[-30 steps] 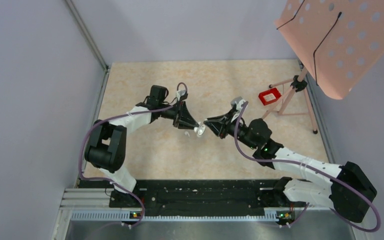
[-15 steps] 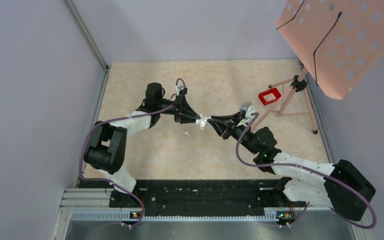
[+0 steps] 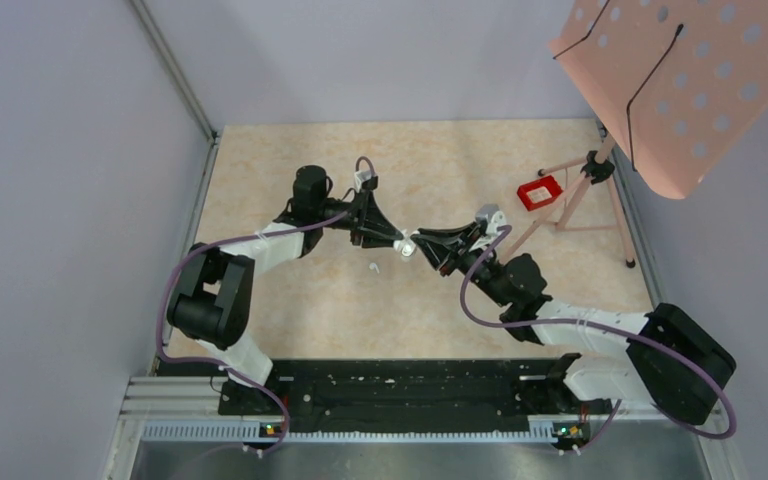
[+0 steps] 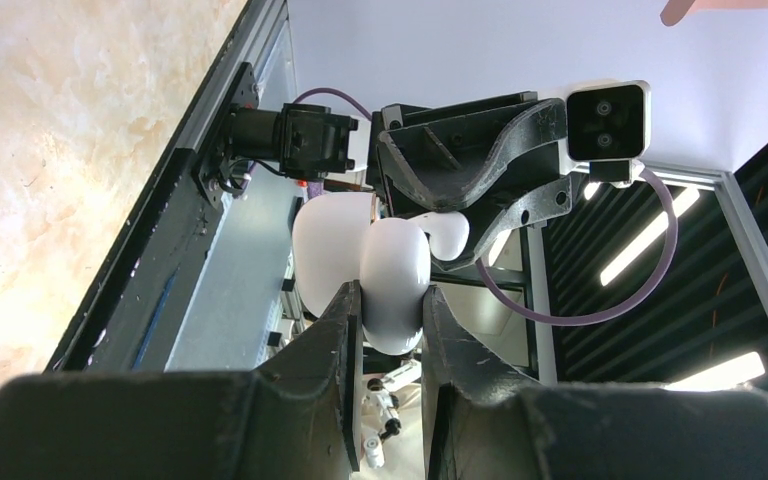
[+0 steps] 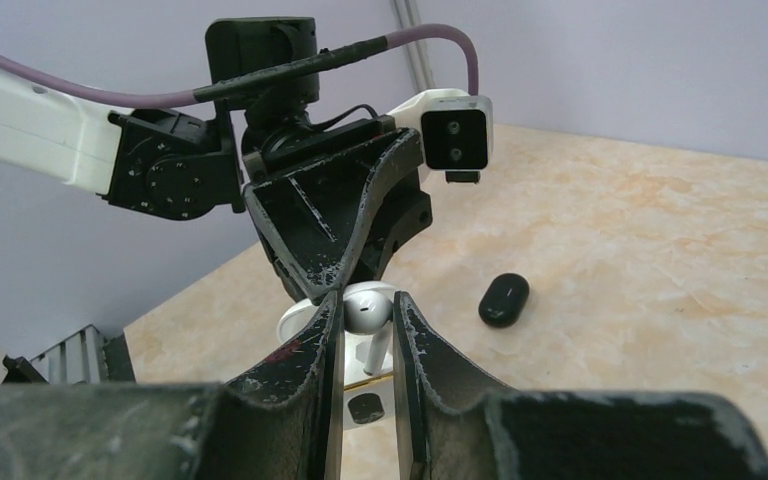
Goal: Insert the wireless bluetooth earbuds into the charging case
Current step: Insert the right earbud into the right side groove of the charging case.
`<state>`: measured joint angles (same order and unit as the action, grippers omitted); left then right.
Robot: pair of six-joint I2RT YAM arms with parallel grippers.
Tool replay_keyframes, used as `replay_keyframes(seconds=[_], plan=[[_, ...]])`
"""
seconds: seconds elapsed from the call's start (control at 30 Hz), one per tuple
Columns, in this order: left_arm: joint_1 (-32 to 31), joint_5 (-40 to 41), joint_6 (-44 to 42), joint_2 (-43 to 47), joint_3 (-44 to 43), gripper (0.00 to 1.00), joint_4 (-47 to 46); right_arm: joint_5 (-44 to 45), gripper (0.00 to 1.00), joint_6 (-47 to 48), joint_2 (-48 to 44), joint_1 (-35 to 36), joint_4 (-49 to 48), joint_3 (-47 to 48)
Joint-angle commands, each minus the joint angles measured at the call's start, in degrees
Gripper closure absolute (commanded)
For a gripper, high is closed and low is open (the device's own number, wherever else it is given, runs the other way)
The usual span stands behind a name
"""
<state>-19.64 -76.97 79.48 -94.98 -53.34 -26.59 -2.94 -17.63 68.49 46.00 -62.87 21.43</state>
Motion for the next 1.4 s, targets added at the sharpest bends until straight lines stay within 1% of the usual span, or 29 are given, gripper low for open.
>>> replay_keyframes(seconds=[0.0, 0.3, 0.57, 0.63, 0.73, 0.8, 0.87, 0.9, 0.93, 0.97, 1.37], plan=[[-0.4, -1.0, 0.2, 2.8, -0.4, 1.0, -2.8, 0.3, 1.0, 0.1, 0.8, 0.1, -5.9, 2.0], [-0.9, -1.3, 0.6, 3.0, -1.0, 1.0, -3.1, 2.1, 1.0, 1.2, 2.6, 0.1, -8.6, 1.1], [-1.1, -1.7, 3.8, 2.6, -1.2, 1.0, -6.4, 1.9, 1.0, 0.6, 4.4, 0.1, -14.9, -1.0], [-1.1, -1.7, 7.1, 2.2, -0.6, 1.0, -10.7, 1.7, 1.0, 0.4, 4.6, 0.2, -15.3, -1.0], [-1.1, -1.6, 17.1, 1.0, 0.8, 1.0, -23.6, 1.6, 1.0, 0.4, 4.9, 0.2, -16.5, -1.6], [-1.1, -1.3, 26.9, -0.8, 1.5, 1.0, -35.9, 1.8, 1.0, 0.5, 5.0, 0.1, -17.5, -1.9], [-1.1, -1.0, 38.1, -3.3, 1.5, 1.0, -50.3, 2.0, 1.0, 0.7, 5.4, 0.2, -19.1, -2.4], [-1.1, -0.6, 45.1, -4.9, 1.3, 1.0, -57.1, 2.2, 1.0, 0.7, 5.6, 0.2, -19.7, -2.5], [-1.1, 0.0, 50.0, -6.5, 0.9, 1.0, -64.1, 2.2, 1.0, 0.7, 5.8, 0.2, -20.1, -2.6], [-1.2, 0.0, 51.4, -7.6, 0.7, 1.0, -65.9, 2.3, 1.0, 0.7, 5.9, 0.2, -20.4, -2.6], [-2.0, -0.2, 51.3, -8.7, 0.1, 1.0, -66.2, 2.7, 1.0, 2.2, 5.9, 0.2, -22.2, -2.1]])
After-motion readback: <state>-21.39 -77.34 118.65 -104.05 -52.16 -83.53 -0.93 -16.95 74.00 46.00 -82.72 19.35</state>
